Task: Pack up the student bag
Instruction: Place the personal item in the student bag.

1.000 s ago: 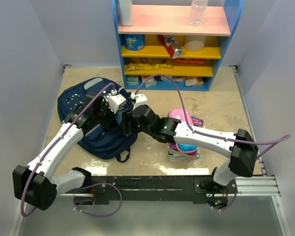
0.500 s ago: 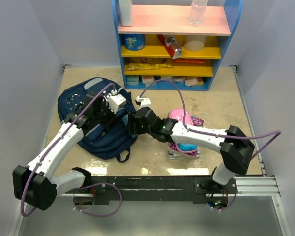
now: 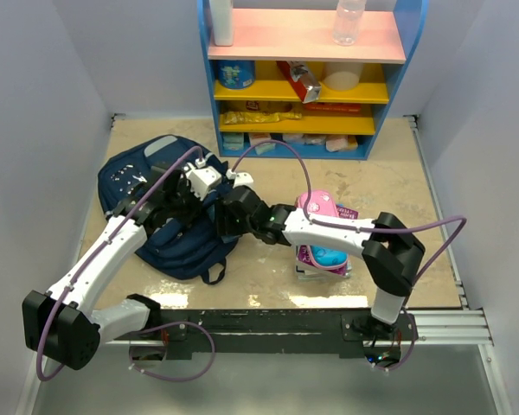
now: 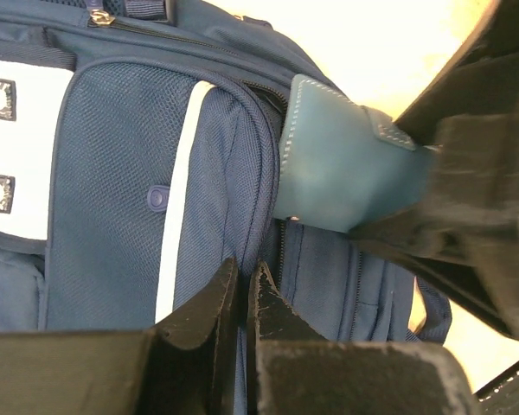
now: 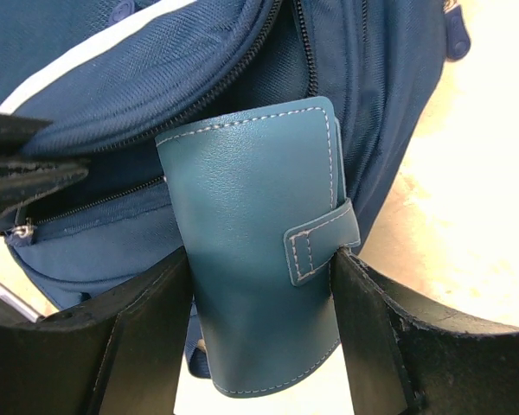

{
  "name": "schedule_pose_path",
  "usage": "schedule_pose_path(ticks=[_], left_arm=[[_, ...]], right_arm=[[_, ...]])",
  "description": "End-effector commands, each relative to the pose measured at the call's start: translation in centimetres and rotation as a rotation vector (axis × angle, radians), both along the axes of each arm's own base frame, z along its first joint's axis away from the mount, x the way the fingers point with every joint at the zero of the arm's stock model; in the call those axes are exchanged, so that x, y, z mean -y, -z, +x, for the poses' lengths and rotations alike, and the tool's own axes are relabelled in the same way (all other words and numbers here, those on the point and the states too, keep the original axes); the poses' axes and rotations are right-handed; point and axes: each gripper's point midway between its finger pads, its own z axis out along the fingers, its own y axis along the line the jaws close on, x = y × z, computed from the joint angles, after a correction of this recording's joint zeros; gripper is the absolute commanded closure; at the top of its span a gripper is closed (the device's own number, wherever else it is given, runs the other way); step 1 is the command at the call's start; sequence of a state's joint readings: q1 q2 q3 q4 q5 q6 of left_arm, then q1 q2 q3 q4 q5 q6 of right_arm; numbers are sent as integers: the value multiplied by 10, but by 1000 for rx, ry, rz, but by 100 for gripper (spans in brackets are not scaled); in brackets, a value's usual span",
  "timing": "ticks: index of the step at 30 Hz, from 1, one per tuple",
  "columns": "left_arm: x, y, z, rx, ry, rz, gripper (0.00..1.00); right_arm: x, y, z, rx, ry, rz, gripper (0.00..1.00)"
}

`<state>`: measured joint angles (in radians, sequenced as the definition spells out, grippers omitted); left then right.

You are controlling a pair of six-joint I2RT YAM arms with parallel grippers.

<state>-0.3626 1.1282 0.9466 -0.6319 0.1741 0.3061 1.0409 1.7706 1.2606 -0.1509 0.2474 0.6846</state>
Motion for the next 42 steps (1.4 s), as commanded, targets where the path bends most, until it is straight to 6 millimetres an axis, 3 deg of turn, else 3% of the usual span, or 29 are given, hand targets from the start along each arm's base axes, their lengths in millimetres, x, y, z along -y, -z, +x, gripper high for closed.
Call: schedule_pose_path(ticks=[1,10,13,18,20,21,23,26,33,42], left_arm=[[20,-32,4,81,54,-96,100],[24,-31,0,69,79,-104,100],[25,-32,1,66,78,-109,100],[25,-35,0,70,81,-112,100],[26,-35,0,70,81,-111,100],[26,-34,0,68,82,-110,100],[27,-33,0,64,85,-111,100],[28,-34,1,65,84,-113,100],[29,-33,1,64,85,-110,100],[28,-32,3,71,79,-105,100]], right_arm=[[-29,-40,14,34,2,120,36],[-35,-59,23,84,-4,111,35],[-39,-55,22,71,-21,105,32],[-50,-55,18,58,-53,154,17],[-54,-67,18,82,-76,183,4],[-55,-73,19,92,-83,194,3],[-58,-94,18,117,-105,254,4],[-57,-101,17,95,-129,299,6],[-48,-66,-1,-50,-124,377,20],[-52,-74,-8,-109,-167,452,19]])
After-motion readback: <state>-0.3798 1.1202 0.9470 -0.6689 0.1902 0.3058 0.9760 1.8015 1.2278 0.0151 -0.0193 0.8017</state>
